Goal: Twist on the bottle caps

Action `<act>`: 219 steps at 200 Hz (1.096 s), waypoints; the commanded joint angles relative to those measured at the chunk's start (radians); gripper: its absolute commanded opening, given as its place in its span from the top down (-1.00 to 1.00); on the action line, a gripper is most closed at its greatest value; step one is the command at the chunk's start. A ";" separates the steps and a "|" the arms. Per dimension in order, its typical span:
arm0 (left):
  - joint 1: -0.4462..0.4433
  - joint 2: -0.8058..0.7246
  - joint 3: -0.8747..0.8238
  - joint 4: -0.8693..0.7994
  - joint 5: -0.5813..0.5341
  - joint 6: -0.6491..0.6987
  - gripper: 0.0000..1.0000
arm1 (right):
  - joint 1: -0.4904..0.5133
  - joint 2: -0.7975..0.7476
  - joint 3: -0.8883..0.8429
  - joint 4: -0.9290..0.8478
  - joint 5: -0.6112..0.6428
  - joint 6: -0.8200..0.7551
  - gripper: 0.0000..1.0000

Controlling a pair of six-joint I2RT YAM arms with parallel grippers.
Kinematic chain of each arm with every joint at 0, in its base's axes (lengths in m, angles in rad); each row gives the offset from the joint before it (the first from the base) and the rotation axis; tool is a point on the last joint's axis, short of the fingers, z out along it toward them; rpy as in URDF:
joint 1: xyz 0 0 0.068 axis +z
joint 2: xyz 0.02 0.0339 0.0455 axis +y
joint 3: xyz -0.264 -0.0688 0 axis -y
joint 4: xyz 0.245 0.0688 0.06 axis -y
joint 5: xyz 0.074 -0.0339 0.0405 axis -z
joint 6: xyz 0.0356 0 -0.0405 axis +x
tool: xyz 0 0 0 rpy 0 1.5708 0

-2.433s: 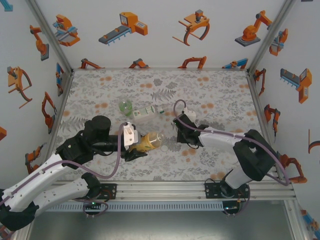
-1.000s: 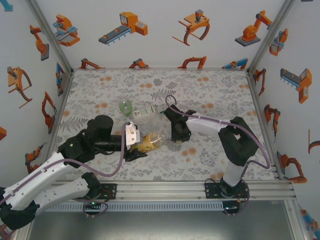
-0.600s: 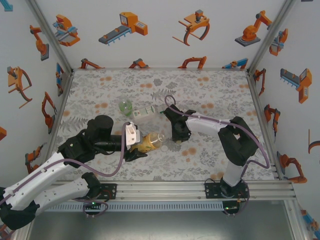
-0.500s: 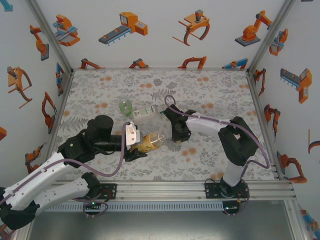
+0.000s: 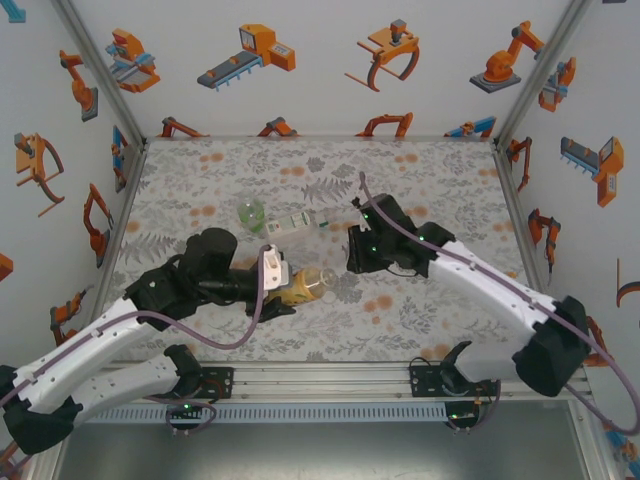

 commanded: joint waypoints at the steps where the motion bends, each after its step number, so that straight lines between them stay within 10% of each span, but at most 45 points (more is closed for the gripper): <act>1: -0.004 0.010 0.042 -0.003 0.005 0.035 1.00 | -0.006 -0.103 -0.017 -0.006 -0.169 -0.137 0.88; 76: -0.003 0.025 0.062 -0.010 0.013 0.054 1.00 | -0.006 -0.409 -0.007 0.073 -0.562 -0.393 1.00; 219: -0.031 0.123 0.143 -0.117 0.087 0.077 1.00 | -0.005 -0.407 0.079 0.073 -0.749 -0.649 1.00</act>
